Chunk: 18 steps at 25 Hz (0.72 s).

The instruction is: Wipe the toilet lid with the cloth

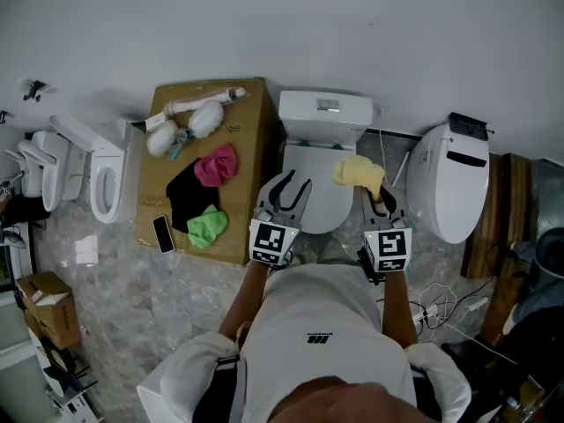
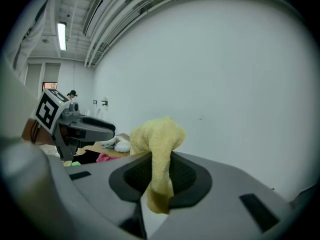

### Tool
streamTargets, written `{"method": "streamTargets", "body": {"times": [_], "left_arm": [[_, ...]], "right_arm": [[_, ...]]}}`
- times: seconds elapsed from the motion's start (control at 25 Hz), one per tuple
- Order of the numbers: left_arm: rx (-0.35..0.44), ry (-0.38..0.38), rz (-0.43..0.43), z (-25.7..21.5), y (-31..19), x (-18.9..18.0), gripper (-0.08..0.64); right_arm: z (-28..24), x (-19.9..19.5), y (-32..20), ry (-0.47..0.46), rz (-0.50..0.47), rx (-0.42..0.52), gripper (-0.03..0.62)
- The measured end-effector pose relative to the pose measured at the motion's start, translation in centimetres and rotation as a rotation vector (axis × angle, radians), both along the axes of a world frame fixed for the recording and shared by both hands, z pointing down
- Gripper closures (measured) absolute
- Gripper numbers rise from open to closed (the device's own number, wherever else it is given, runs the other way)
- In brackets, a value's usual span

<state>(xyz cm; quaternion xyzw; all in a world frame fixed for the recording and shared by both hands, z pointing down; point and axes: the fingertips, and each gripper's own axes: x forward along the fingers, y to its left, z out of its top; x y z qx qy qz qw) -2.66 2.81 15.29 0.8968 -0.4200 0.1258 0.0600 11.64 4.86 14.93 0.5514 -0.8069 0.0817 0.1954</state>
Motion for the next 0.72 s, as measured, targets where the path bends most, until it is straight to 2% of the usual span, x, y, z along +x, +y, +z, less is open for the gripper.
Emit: {"method": "streamTargets", "body": {"times": [0.4,0.72], "left_arm": [[-0.029,-0.037,-0.057,3.6,-5.5,2.8,0.407],[-0.073,-0.084,-0.076,8.5,-8.9,4.5,0.407]], "right_arm": [[4.0,2.5,-5.9,-0.040,-0.073,-0.067,0.503],[10.6,3.4,-9.4,-0.072,-0.133,-0.195,0.503]]}}
